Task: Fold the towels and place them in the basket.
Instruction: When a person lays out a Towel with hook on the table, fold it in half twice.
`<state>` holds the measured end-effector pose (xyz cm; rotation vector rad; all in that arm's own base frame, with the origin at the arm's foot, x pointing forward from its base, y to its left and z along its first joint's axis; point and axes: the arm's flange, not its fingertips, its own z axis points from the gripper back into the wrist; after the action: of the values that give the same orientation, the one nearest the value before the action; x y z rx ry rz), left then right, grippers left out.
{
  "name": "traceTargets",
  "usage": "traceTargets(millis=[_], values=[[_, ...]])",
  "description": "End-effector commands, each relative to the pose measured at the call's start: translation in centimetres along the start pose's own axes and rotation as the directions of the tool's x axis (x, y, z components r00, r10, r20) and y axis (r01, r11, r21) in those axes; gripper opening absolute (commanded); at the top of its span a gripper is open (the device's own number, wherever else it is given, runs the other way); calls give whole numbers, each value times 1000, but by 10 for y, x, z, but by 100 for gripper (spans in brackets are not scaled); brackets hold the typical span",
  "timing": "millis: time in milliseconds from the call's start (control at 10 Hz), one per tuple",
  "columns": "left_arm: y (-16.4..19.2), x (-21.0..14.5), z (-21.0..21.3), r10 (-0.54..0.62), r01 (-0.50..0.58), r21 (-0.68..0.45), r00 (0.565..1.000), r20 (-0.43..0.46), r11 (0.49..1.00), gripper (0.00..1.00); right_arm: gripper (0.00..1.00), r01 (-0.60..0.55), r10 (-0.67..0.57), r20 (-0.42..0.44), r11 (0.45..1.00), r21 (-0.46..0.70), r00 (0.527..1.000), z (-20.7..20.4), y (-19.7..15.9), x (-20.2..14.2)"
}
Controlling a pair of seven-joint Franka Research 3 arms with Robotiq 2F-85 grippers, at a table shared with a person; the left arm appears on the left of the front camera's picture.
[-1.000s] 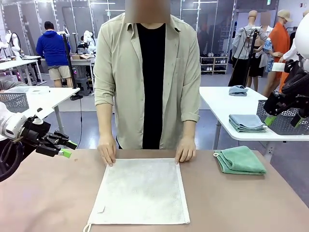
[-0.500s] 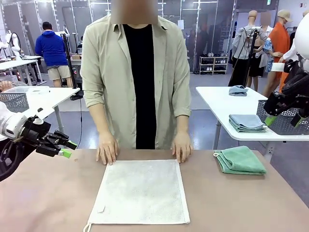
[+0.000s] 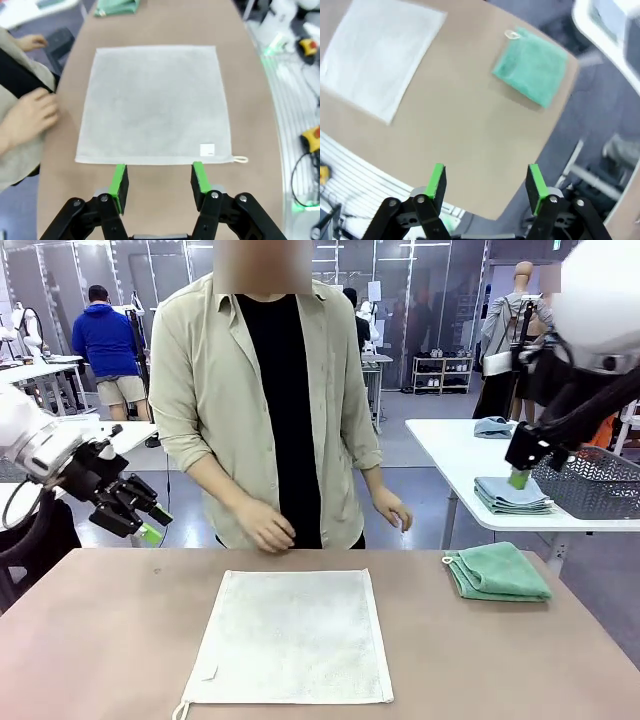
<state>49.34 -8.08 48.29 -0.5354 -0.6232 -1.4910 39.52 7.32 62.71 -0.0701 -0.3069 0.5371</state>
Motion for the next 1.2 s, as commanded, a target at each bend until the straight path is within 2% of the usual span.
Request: traceTargets(millis=[0, 200, 300, 500, 700, 800, 1000, 1100], values=[[-30, 30, -10, 22, -25, -14, 985, -169, 1000, 65, 80, -328, 328, -37, 945, 15, 944, -14, 40, 12], [-41, 59, -27, -40, 36, -21, 973, -228, 999, 65, 80, -576, 581, -104, 814, 76, 807, -65, 91, 29], [-43, 68, -36, -39, 34, -24, 965, -258, 999, 65, 80, -659, 665, -120, 747, 89, 737, -95, 108, 36], [-54, 90, -62, 61, -49, 41, 921, -384, 998, 65, 80, -762, 769, -51, 638, 112, 637, -131, 140, 45], [-67, 104, -88, 106, -90, 58, 873, -477, 994, 65, 80, -813, 818, 31, 566, 134, 574, -145, 170, 47], [-75, 108, -107, 133, -115, 68, 836, -532, 991, 65, 80, -830, 835, 43, 537, 153, 548, -154, 181, 46], [-84, 107, -137, 131, -98, 87, 783, -608, 991, 65, 80, -838, 845, 47, 519, 169, 533, -158, 187, 47], [-89, 105, -144, 117, -58, 116, 780, -615, 992, 65, 80, -840, 850, 44, 510, 185, 525, -161, 189, 46]])
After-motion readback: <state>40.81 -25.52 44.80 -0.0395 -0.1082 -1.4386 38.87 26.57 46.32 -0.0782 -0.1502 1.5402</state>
